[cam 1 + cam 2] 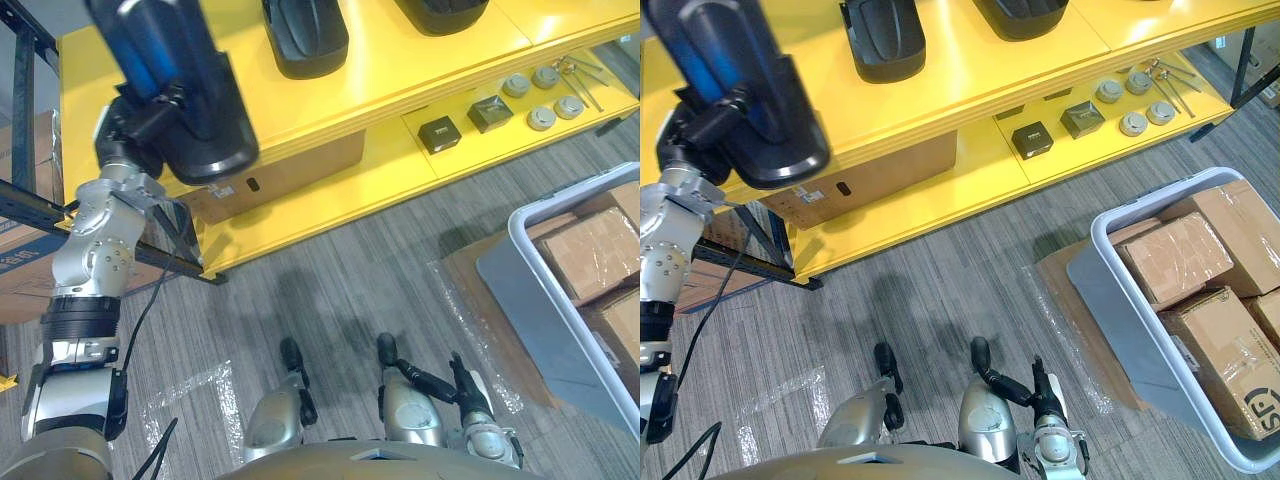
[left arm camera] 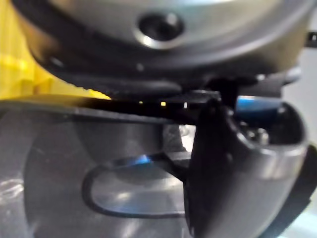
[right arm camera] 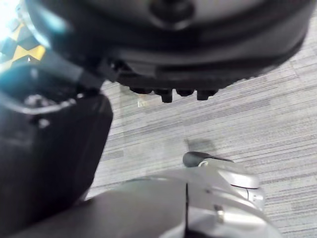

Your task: Walk over and take three plastic housings, then place them on the shelf

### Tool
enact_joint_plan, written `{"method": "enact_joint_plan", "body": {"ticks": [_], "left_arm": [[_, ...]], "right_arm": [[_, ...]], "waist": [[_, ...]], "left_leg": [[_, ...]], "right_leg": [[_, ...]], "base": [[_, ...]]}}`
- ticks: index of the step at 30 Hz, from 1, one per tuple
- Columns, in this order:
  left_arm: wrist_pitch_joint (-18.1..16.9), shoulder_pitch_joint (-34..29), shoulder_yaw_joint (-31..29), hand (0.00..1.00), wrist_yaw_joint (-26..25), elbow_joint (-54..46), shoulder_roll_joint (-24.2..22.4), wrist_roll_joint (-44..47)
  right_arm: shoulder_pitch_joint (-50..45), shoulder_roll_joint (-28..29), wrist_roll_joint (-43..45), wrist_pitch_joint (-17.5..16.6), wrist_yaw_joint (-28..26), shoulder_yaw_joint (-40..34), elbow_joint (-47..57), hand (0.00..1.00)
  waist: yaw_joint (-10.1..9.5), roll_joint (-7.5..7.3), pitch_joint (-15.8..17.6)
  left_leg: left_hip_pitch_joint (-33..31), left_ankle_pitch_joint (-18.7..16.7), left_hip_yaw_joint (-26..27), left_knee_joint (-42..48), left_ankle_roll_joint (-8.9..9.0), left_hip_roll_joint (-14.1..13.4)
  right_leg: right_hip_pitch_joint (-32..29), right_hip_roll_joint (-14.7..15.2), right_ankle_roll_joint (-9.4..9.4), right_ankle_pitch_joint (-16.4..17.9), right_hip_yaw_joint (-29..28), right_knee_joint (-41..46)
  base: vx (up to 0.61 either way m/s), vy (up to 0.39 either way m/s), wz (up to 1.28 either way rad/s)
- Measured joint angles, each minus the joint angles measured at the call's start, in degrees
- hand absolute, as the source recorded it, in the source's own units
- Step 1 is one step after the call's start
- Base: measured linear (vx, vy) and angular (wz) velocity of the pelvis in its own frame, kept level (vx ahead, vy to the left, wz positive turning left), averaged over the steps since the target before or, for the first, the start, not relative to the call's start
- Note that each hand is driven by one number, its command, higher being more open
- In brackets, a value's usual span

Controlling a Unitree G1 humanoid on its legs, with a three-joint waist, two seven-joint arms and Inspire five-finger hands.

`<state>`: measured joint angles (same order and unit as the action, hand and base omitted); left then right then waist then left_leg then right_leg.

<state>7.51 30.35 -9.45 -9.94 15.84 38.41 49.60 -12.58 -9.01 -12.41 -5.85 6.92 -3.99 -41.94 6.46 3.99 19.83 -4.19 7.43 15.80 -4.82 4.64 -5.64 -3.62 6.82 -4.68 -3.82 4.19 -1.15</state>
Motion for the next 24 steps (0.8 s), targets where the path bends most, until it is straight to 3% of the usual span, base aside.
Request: {"method": "enact_joint_plan", "body": {"ticks": [7,15,24], "left_arm": [[-5.36,4.32,-4.04,0.00,-3.71,6.08,0.60,-0.97],[-6.36,11.80,-2.14,0.00,-5.03,6.16,1.06,-0.92],[-7.83,17.89,0.93,0.00,-7.77,8.33,2.75,-0.99]], "right_arm": [[-0.07,0.00,2.24,0.33,0.64,0.55,0.86,1.00],[0.11,0.37,4.64,0.63,1.11,2.56,3.57,1.00],[1.40,0.30,5.57,1.52,1.44,4.57,4.33,1.00]], "waist": [[-0.42,-0.93,2.08],[-0.24,-2.83,5.29],[0.19,-3.85,6.40]], "left_leg": [[-1.71,-0.04,-0.08,0.02,-0.01,0.03],[-2.62,0.48,1.06,0.05,-0.70,0.05],[-3.87,0.50,1.33,0.03,-0.73,-0.33]], "right_leg": [[-1.77,0.04,0.32,0.16,-0.03,0.17],[-3.82,-0.05,0.06,-0.02,-1.40,1.12],[-6.39,-0.59,0.37,0.31,-2.82,2.18]], "base": [[0.00,0.001,0.00],[0.05,0.002,-0.08],[0.03,-0.005,-0.08]]}}
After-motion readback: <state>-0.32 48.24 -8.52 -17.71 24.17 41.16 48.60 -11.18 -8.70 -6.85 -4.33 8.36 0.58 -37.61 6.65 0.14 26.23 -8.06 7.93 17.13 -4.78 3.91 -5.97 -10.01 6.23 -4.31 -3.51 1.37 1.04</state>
